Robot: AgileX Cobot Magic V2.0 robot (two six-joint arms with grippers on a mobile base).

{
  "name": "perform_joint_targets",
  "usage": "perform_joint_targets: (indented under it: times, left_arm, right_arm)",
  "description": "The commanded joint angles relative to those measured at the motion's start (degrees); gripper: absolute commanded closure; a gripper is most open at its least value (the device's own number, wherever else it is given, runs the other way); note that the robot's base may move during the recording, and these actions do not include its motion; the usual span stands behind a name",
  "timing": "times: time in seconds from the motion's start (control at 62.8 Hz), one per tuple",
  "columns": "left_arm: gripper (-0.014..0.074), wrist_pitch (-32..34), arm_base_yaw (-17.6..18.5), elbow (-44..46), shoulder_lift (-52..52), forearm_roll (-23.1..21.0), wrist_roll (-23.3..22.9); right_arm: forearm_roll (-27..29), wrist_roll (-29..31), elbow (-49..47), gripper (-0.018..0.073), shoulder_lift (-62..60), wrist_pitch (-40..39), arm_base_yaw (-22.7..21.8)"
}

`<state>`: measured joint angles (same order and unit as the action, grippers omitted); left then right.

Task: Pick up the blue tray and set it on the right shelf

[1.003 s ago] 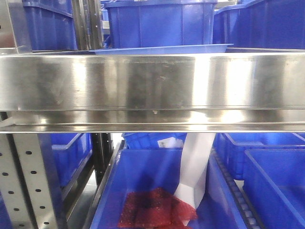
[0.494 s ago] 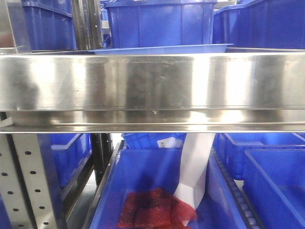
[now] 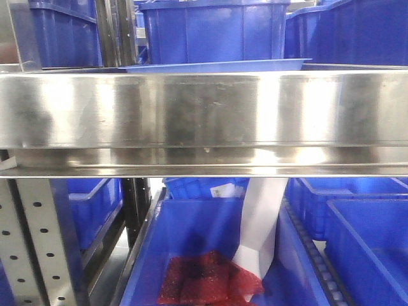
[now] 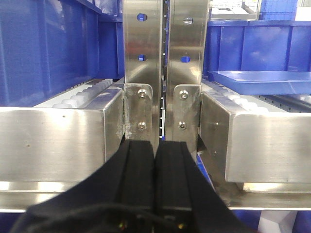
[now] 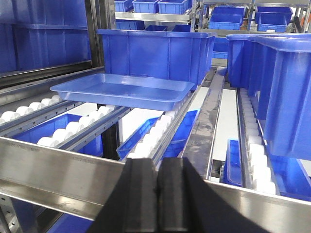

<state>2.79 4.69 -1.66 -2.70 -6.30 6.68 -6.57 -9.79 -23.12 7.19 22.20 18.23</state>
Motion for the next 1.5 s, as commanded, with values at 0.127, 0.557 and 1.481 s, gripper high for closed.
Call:
perform_joint_targets:
  times: [0.127,0.557,1.481]
  left_arm:
    - [0.0645,4.83,-0.04,-1.68,-0.52,-0.38,0.11]
    - [0.0645,4.83,-0.04,-1.68,-0.52,-0.38,0.11]
    - [0.0645,4.83,-0.04,-1.68,-0.52,-0.38,0.11]
  right_arm:
    - [-5.74,0.49,0.46,0.0504,0.57,-5.31,-1.34]
    - [11.45,9.79,19.92,0.0504,-6.48,-18.70,-25.03]
    - [12.56,9.79,23.46,0.0504,-8.91,-21.31,-25.32]
